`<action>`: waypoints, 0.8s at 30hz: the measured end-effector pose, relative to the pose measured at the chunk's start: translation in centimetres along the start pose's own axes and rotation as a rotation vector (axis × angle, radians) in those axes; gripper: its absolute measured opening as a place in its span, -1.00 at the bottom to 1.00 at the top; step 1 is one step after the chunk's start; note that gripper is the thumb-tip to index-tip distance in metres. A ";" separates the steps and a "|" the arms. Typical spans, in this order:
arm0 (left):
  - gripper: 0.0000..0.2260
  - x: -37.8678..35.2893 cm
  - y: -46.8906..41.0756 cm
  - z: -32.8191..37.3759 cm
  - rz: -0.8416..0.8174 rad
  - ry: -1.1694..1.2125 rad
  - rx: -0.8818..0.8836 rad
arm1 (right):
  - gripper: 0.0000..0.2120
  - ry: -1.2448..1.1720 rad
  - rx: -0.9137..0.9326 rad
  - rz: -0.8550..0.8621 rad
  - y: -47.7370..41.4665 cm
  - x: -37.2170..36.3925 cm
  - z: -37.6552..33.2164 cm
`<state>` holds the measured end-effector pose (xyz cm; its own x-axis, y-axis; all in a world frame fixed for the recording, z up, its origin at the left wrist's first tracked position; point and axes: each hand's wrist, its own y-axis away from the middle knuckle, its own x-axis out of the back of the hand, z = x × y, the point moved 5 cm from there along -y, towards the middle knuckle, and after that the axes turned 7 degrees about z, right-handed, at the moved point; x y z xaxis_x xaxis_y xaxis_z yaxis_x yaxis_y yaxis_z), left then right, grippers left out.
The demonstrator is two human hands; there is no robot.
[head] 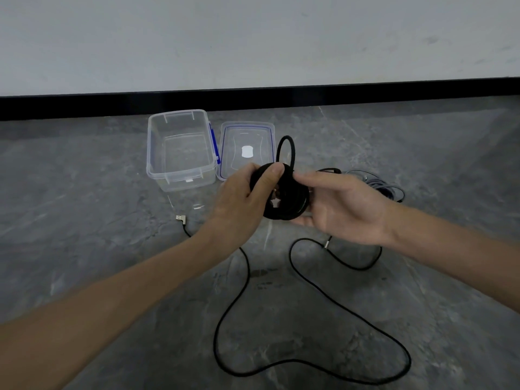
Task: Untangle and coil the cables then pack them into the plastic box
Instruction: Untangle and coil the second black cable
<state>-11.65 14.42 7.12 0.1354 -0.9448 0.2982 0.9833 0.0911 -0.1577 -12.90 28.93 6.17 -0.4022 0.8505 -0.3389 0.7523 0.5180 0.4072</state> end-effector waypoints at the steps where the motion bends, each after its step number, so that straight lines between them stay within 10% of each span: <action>1: -0.67 0.1 0.0 -0.1 0.006 -0.001 0.004 | -0.44 0.030 0.013 -0.018 0.0 0.0 -0.1; 5: -0.58 -0.1 0.1 -0.5 0.000 -0.040 0.022 | -0.44 0.306 -0.003 -0.046 0.0 -0.6 0.1; 8: -0.53 -0.6 0.1 -0.8 -0.012 -0.093 0.025 | -0.81 0.518 0.001 0.059 -0.2 -1.4 0.1; 24: -0.64 -0.4 -0.4 -1.4 0.020 -0.179 0.005 | -0.64 0.221 -0.228 0.144 -1.1 -1.1 0.9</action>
<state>-12.29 14.35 5.73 0.1742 -0.8718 0.4579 0.9806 0.1113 -0.1611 -12.80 27.35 5.38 -0.4224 0.9026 -0.0827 0.6837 0.3772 0.6248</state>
